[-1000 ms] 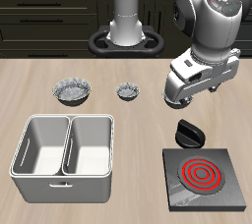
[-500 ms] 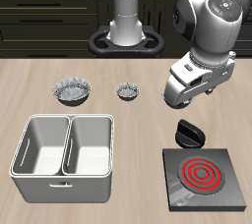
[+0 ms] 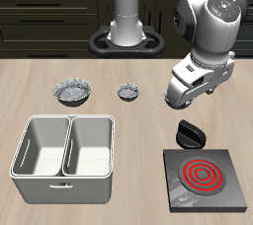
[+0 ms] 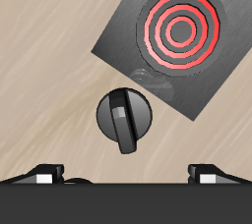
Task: Turn off the flat stove and place the smallest bowl on it
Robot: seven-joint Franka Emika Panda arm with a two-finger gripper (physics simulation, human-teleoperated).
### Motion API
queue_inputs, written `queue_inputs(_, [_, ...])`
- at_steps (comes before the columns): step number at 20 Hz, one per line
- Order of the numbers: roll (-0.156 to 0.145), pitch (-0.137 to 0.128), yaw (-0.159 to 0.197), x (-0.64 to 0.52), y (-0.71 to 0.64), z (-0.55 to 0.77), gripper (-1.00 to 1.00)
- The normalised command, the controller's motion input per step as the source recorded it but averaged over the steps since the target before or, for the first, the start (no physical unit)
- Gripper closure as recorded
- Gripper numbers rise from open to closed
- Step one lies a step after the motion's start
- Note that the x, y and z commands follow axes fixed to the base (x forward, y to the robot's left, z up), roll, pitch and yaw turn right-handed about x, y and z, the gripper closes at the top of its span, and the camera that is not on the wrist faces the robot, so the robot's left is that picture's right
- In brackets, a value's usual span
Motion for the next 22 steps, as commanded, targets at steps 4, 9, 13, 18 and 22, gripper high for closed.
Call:
queue_inputs(4, [0.009, -0.016, 0.067, -0.11, 0.02, -0.19, -1.00])
queue_inputs(9, [0.001, -0.003, 0.037, -0.06, -0.05, -0.15, -1.00])
queue_inputs(13, [0.007, -0.012, 0.042, -0.03, -0.04, -0.11, -1.00])
queue_inputs(18, [-0.003, 0.021, 0.003, 0.03, -0.05, -0.19, -1.00])
queue_inputs(22, [-0.003, 0.004, 0.003, -0.01, -0.07, -0.21, -1.00])
